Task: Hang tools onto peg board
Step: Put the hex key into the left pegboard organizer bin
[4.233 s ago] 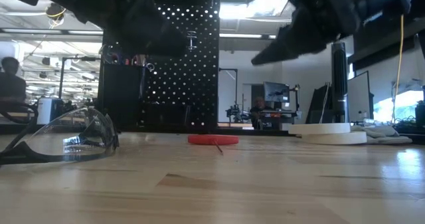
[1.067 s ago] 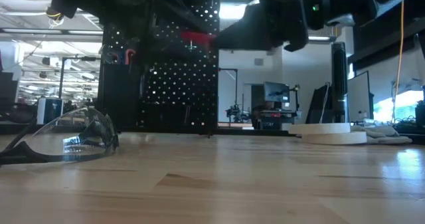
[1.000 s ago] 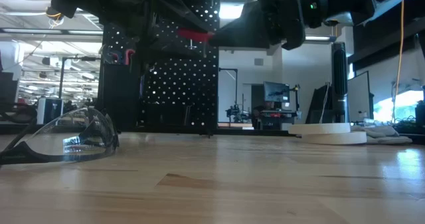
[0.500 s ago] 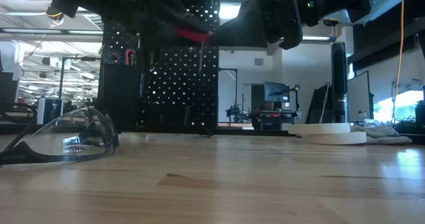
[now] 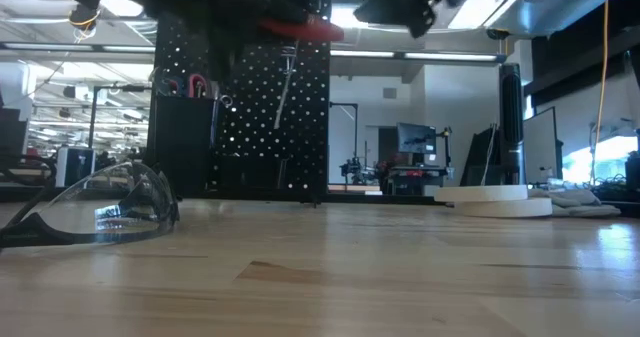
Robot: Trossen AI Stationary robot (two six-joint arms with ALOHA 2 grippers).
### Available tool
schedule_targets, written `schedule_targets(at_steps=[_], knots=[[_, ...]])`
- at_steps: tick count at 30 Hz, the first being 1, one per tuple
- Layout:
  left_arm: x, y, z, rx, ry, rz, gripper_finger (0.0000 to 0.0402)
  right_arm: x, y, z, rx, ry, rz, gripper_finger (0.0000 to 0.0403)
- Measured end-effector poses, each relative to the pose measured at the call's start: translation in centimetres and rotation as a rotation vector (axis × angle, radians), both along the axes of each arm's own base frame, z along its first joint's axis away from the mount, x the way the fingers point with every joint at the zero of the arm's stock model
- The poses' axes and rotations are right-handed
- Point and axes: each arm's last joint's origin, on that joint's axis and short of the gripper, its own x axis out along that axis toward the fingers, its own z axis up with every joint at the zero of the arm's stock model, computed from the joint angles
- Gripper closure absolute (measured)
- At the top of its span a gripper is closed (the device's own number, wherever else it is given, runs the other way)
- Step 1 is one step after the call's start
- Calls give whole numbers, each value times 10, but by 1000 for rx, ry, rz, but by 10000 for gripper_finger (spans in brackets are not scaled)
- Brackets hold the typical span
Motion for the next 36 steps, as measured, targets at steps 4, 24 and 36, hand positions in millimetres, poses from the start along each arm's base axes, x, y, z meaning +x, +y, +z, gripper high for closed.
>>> schedule_targets(at_steps=[4, 24, 36], knots=[[-1, -5, 5, 119, -44, -29, 351, -18, -5, -6, 79, -114, -15, 182], [-1, -6, 8, 156, -69, -12, 352, 14, -13, -56, 203, -379, 16, 247], [-1, -6, 6, 183, -53, -18, 350, 21, -20, -52, 171, -369, -2, 341]])
